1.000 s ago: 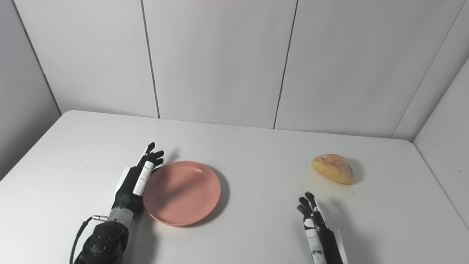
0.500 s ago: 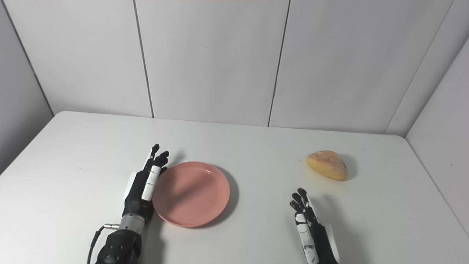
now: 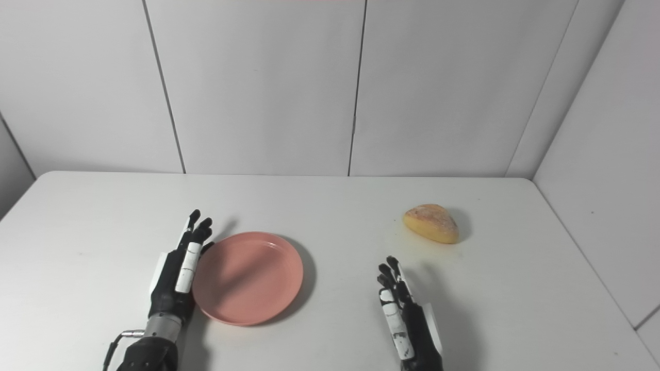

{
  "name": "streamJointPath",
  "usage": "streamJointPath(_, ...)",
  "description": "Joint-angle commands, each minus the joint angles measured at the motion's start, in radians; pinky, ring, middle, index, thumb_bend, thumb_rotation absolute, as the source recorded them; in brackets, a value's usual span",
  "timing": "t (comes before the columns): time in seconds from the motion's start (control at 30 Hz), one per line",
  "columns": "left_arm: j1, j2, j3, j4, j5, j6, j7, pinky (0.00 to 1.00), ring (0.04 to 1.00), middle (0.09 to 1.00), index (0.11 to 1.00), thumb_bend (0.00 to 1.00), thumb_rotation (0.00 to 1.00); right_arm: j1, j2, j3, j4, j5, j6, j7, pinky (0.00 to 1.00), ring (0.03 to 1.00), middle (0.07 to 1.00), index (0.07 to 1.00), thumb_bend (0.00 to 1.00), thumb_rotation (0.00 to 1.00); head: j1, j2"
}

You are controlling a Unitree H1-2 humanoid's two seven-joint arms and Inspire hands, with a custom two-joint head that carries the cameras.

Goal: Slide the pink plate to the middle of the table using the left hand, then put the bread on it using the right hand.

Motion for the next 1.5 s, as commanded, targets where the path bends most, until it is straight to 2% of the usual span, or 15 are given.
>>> streamJointPath(0.0, -0.003, -0.024, -0.024, 0.031, -0.024, 0.007, -0.051, 0.89, 0.975, 0.968, 1.0, 0.8, 0.97, -0.01, 0.014, 0.022, 0.006, -0.008, -0.005, 0.013, 0.96, 0.934, 0.94, 0.971, 0.79, 1.0, 0.001, 0.001)
streamJointPath(0.1, 0.0, -0.025, -0.022, 0.026, -0.022, 0.013, -0.054, 0.88, 0.976, 0.967, 1.0, 0.8, 0.94, -0.011, 0.015, 0.023, 0.008, -0.013, -0.006, 0.011, 0.96, 0.931, 0.94, 0.969, 0.81, 1.0, -0.001, -0.003)
streamJointPath(0.37, 0.001, -0.022, -0.012, 0.038, -0.035, 0.004, -0.06, 0.91, 0.982, 0.971, 1.0, 0.8, 0.96, -0.01, 0.011, 0.024, 0.009, -0.012, -0.012, 0.014, 0.97, 0.937, 0.94, 0.97, 0.78, 1.0, 0.002, -0.006)
streamJointPath(0.43, 0.004, -0.021, -0.009, 0.034, -0.036, 0.007, -0.057, 0.92, 0.982, 0.971, 1.0, 0.8, 0.96, -0.01, 0.007, 0.024, 0.013, -0.022, -0.02, 0.011, 0.96, 0.933, 0.927, 0.939, 0.76, 1.0, 0.001, -0.009)
streamJointPath(0.53, 0.008, -0.021, -0.004, 0.029, -0.043, 0.012, -0.058, 0.92, 0.982, 0.97, 1.0, 0.77, 0.97, -0.013, -0.003, 0.03, 0.025, -0.069, -0.058, -0.004, 0.93, 0.91, 0.891, 0.883, 0.73, 1.0, -0.002, -0.014)
streamJointPath(0.63, 0.01, -0.02, 0.0, 0.026, -0.054, 0.013, -0.064, 0.93, 0.981, 0.97, 1.0, 0.77, 0.96, -0.019, -0.007, 0.037, 0.02, -0.149, -0.063, -0.039, 0.9, 0.893, 0.878, 0.873, 0.74, 1.0, -0.002, -0.015)
streamJointPath(0.8, 0.014, -0.015, 0.002, 0.023, -0.06, 0.01, -0.07, 0.91, 0.974, 0.966, 1.0, 0.76, 0.95, -0.035, -0.013, 0.03, -0.073, -0.282, 0.018, -0.074, 0.84, 0.875, 0.892, 0.893, 0.78, 1.0, -0.003, -0.017)
streamJointPath(0.9, 0.013, -0.012, 0.003, 0.026, -0.057, 0.006, -0.07, 0.9, 0.969, 0.96, 1.0, 0.76, 0.95, -0.057, -0.018, 0.017, -0.128, -0.371, 0.062, -0.092, 0.85, 0.871, 0.893, 0.891, 0.77, 1.0, -0.005, -0.02)
streamJointPath(1.03, 0.009, -0.008, 0.006, 0.042, -0.055, -0.004, -0.069, 0.91, 0.967, 0.954, 1.0, 0.77, 0.94, -0.099, -0.037, 0.009, -0.177, -0.472, 0.138, -0.081, 0.78, 0.862, 0.906, 0.893, 0.76, 1.0, 0.002, -0.03)
streamJointPath(1.23, 0.015, 0.002, 0.01, 0.04, -0.058, 0.001, -0.075, 0.91, 0.968, 0.951, 1.0, 0.76, 0.94, -0.187, -0.094, 0.012, -0.196, -0.626, 0.209, -0.067, 0.71, 0.823, 0.898, 0.886, 0.8, 1.0, 0.002, -0.035)
streamJointPath(1.47, 0.018, 0.008, 0.016, 0.048, -0.052, -0.006, -0.072, 0.88, 0.96, 0.943, 1.0, 0.74, 0.94, -0.293, -0.16, 0.017, -0.188, -0.705, 0.239, -0.037, 0.67, 0.807, 0.884, 0.875, 0.85, 0.99, 0.001, -0.035)
